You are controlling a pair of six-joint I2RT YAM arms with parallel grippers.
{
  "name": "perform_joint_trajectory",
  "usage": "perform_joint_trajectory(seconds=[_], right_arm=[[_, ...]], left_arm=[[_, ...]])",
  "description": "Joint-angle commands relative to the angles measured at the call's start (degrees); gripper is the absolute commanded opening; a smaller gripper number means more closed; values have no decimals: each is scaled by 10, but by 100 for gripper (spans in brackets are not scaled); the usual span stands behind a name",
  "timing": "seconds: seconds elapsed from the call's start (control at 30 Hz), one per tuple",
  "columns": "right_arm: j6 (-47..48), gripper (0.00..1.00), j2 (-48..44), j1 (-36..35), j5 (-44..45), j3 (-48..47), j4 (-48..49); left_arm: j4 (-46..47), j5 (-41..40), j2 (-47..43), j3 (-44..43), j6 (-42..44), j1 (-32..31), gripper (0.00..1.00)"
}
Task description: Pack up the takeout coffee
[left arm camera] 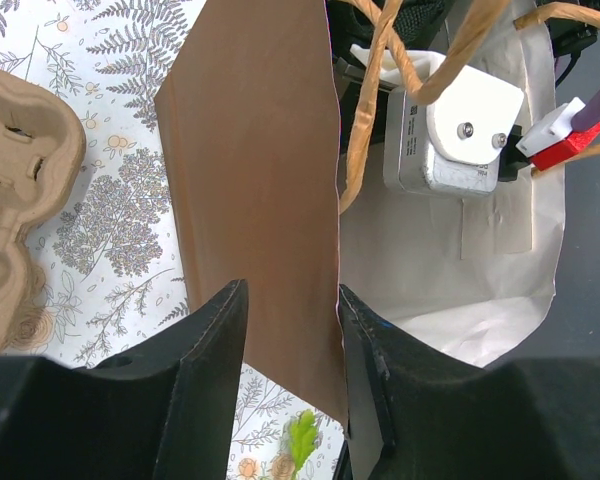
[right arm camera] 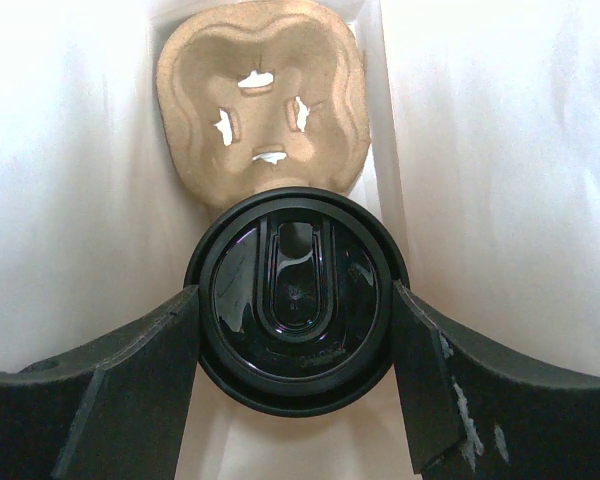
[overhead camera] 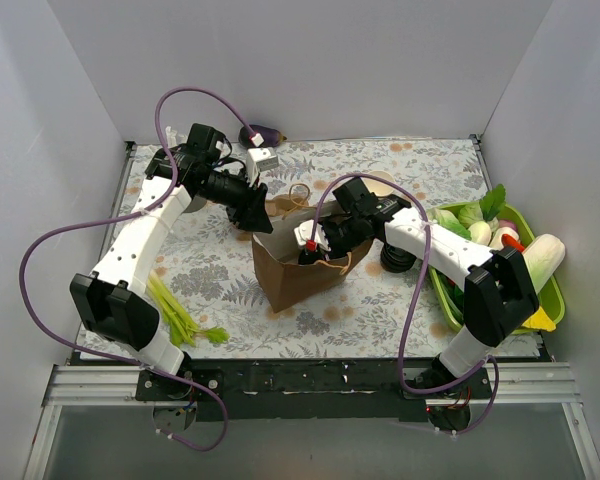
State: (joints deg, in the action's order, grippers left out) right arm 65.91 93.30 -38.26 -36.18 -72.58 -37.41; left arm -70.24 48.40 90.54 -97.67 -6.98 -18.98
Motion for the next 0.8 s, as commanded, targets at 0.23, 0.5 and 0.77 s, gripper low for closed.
perform_joint_trajectory(seconds=[0.23,0.5,0.77], right_arm=[[-25,48,-7,5,-1,20,-46],[-40,91,-18,5,-1,9,-47],[-46,96,-31,5,-13,-16,-68]], left_arm=[[16,-2,-23,7,-4,-2,39],[22,1,-18,9,-5,-2,39],[25,4,-18,17,-5,-2,39]])
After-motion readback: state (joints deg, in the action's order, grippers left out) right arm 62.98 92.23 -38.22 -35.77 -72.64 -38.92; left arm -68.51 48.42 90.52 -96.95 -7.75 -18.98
